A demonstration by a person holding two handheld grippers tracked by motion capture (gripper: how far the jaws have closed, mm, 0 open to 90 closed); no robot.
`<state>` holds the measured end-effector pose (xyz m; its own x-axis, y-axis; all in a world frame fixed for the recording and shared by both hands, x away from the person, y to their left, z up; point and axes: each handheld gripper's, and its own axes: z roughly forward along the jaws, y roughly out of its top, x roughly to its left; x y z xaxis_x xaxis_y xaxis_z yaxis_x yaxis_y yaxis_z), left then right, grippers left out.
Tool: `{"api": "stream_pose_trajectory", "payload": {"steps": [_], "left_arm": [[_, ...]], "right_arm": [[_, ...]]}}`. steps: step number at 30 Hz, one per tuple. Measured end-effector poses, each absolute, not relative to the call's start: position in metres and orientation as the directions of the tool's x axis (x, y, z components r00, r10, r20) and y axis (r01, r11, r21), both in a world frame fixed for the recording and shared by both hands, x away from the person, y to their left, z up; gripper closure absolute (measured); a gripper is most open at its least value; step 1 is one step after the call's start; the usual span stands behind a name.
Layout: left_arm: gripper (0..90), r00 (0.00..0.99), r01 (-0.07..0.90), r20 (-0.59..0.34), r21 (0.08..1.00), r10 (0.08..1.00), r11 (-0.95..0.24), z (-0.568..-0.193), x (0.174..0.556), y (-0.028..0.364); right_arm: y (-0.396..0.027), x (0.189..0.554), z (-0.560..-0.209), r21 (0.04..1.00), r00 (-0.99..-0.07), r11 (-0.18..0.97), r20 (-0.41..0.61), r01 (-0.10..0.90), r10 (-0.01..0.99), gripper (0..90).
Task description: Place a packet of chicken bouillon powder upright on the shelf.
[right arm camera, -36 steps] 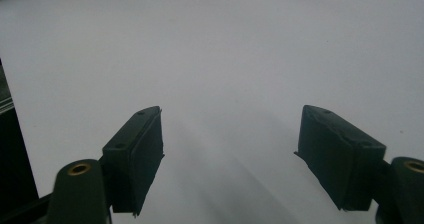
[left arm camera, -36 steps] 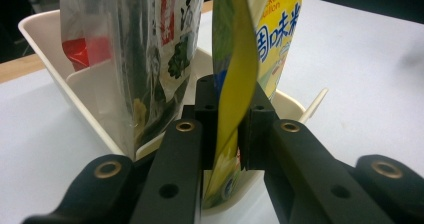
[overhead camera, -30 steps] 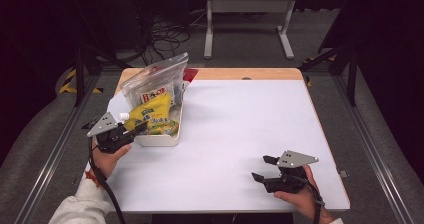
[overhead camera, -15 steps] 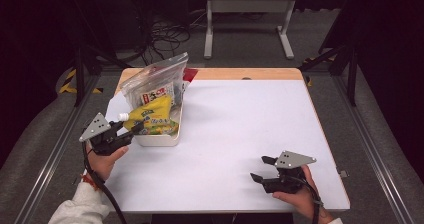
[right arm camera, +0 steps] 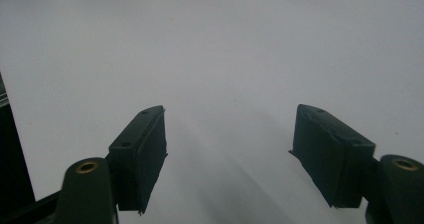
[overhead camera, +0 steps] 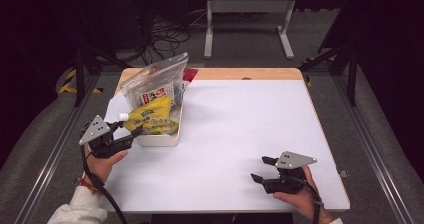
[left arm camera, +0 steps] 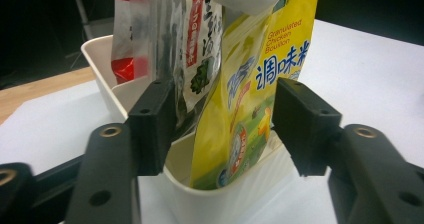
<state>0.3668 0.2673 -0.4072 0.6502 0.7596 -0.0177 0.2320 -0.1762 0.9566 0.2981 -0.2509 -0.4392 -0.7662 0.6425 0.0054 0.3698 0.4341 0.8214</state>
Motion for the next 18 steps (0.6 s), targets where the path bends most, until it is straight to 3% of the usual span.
{"api": "stream_pose_trajectory", "payload": {"steps": [18], "left_arm": [[21.2,0.618,0.249,0.009,0.946,0.786,-0.206,-0.413,0.327,0.262]], "right_arm": [[-0.262,0.297,-0.426,0.843,-0.738,0.422,-0.045,0.334,0.674,26.0]]}}
